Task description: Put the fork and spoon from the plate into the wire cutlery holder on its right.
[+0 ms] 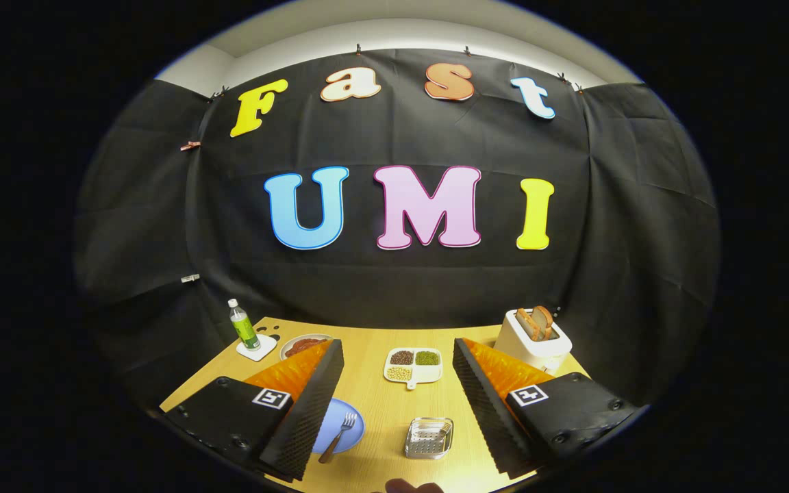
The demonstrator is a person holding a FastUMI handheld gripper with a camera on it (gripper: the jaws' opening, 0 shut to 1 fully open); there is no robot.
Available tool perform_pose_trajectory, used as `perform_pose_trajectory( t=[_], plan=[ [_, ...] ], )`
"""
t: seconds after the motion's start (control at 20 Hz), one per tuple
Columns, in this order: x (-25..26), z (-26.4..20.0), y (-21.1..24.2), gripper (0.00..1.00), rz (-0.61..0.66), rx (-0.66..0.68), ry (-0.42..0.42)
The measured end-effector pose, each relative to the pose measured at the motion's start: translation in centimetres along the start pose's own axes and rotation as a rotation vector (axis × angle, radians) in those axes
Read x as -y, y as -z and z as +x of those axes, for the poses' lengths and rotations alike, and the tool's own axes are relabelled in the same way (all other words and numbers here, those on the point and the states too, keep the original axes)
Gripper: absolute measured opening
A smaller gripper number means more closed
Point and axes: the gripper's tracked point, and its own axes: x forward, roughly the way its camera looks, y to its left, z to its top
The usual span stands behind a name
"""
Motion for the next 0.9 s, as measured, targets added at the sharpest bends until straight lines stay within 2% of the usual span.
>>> perform_pose_trajectory(
  t=[0.55, 0.9],
  plan=[
    [0.2, 0.8, 1.5, 0.99, -0.018, -0.037, 0.025],
    [-3.9, 2.6, 8.1, 1.00, -0.061, -0.246, -0.051]
  ],
)
